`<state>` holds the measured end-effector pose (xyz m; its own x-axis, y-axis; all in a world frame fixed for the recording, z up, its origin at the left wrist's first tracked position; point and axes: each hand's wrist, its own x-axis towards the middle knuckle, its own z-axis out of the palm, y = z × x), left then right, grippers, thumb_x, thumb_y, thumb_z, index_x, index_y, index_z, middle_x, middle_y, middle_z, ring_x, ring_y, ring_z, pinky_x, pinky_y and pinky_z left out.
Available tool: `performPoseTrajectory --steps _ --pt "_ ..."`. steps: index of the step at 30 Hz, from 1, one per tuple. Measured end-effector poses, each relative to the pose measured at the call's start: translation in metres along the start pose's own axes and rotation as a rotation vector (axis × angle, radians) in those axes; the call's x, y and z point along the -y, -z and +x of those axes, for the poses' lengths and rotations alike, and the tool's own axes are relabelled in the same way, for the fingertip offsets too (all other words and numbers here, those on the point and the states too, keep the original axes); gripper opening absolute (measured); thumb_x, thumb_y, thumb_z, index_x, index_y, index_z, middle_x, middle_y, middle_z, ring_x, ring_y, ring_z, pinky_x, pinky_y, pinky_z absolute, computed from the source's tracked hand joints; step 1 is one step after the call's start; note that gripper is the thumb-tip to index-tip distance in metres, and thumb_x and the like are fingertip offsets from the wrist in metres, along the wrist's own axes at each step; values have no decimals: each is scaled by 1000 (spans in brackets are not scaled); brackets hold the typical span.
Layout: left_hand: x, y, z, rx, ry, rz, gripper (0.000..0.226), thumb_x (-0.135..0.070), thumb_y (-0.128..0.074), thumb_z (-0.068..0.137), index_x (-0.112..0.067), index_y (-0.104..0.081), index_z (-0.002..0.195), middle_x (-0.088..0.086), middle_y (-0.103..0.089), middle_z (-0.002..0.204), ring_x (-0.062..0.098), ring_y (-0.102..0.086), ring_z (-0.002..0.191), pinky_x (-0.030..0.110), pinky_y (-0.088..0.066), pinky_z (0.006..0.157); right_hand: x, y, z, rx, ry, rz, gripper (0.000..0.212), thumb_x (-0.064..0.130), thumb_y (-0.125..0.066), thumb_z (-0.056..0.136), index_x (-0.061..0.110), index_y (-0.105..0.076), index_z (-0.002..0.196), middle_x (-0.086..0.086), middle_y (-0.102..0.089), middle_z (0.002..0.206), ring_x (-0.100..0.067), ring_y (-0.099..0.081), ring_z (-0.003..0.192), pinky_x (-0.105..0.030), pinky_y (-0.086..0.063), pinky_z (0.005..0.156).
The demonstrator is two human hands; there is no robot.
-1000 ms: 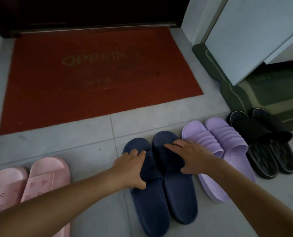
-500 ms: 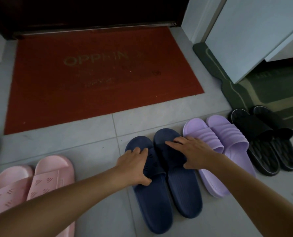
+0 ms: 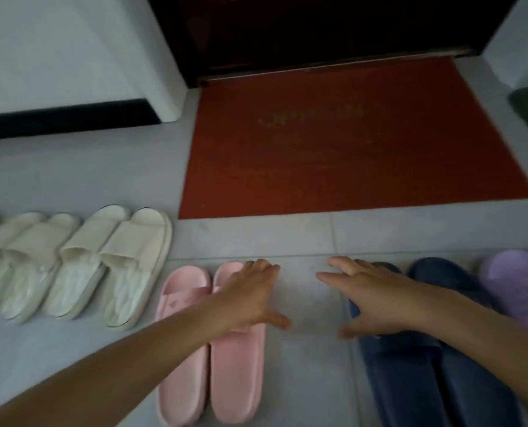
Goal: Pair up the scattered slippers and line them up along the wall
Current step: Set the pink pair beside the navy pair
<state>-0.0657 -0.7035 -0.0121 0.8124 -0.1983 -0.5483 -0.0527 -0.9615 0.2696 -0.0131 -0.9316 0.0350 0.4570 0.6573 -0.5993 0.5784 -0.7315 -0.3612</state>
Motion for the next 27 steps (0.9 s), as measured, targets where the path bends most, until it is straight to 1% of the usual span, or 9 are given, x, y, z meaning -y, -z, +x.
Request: performPoseTrajectory --steps 2,4,6,8,11,13,16,21,27 --pt "42 -1 -21 -5 66 30 109 -72 -69 55 -17 -29 140 4 -36 142 26 -33 131 46 -35 107 23 4 19 32 77 -71 81 57 -60 74 32 -23 142 5 -20 149 -19 -32 130 -38 -39 103" --pt "80 -6 -41 40 125 65 109 -72 -70 51 -20 -28 137 0 -36 140 25 -32 131 48 -35 106 47 3 39 39 150 -181 68 50 -61 76 26 -33 133 -2 -39 132 -20 -46 112 -37 -46 86" --pt "107 -15 -55 109 171 96 99 -68 -68 48 -27 -29 128 -3 -40 132 26 -36 129 48 -38 102 71 -3 61 22 195 -304 69 45 -64 75 19 -33 131 -6 -45 122 -24 -52 100 -35 -45 72" --pt "119 -24 -60 94 167 154 82 -60 -65 52 -32 -30 120 -5 -46 120 26 -48 117 44 -47 89 93 -14 87 -24 182 -331 78 44 -67 73 12 -31 134 -9 -46 121 -29 -57 94 -36 -44 65" --pt "120 -32 -57 -24 126 172 67 -55 -64 54 -31 -35 110 -8 -53 108 23 -59 101 37 -48 73 115 -32 116 -65 94 -180 95 45 -74 67 12 -23 140 -8 -42 132 -31 -55 108 -38 -46 74" --pt "120 -31 -54 -37 118 152 63 -52 -63 54 -31 -37 106 -7 -54 106 23 -58 99 36 -47 72 116 -42 121 -67 61 -111 97 45 -78 61 13 -28 139 -5 -41 134 -29 -52 114 -38 -47 83" --pt "108 -28 -48 -58 96 161 64 -55 -62 53 -31 -36 107 -7 -52 105 24 -56 99 35 -43 71 94 -49 107 -59 27 -49 98 50 -76 56 15 -29 135 -5 -39 133 -30 -52 111 -38 -49 86" --pt "40 -26 -24 10 28 106 73 -59 -66 56 -28 -40 116 -2 -52 114 27 -53 104 38 -41 76 35 -42 61 10 -59 -3 106 52 -71 55 26 -18 143 7 -36 135 -15 -49 107 -29 -48 81" --pt "-6 -22 1 70 -44 127 77 -51 -72 59 -26 -38 124 2 -48 123 30 -48 111 43 -39 85 -1 -37 30 38 -101 -14 108 49 -71 60 26 -11 147 6 -32 139 -16 -47 113 -29 -46 89"
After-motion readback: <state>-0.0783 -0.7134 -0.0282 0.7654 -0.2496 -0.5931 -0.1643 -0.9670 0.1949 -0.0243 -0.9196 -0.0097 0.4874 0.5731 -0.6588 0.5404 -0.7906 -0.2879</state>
